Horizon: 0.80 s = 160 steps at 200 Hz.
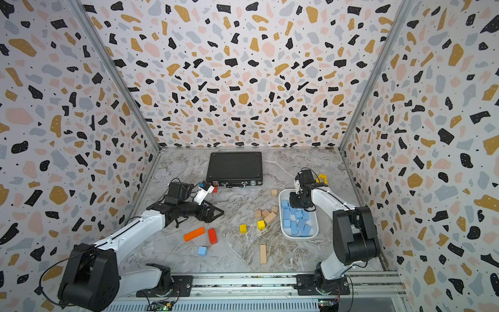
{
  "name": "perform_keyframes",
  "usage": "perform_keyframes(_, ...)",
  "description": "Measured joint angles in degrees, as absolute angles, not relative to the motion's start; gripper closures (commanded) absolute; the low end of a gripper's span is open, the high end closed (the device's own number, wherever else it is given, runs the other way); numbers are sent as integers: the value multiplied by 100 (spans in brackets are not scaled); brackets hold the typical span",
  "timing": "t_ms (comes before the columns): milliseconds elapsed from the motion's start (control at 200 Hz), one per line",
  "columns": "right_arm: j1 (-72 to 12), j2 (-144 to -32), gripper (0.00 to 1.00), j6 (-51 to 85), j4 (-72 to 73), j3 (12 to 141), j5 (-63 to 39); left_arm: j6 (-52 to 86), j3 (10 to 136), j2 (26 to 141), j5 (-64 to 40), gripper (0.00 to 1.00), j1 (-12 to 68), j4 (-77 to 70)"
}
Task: Pick out the blue building blocks
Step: Place the building block in the storage box.
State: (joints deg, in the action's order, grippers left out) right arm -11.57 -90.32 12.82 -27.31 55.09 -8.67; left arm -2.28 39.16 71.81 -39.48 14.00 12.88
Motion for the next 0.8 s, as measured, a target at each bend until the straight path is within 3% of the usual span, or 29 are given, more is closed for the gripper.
perform_keyframes(175, -1234, -9050, 71, 1258, -2740, 5509, -847, -233, 3916, 7181, -3948, 0, 1400, 1288)
perform_keyframes(440, -1269, -9063, 56, 1232, -2764, 5509, -760, -237, 3916, 7181, -3931, 0, 1400, 1291)
perform_keyframes(801, -1461, -8844, 56, 1177, -2993, 5520, -703, -248, 3983, 7181, -3798, 0, 1256, 1404)
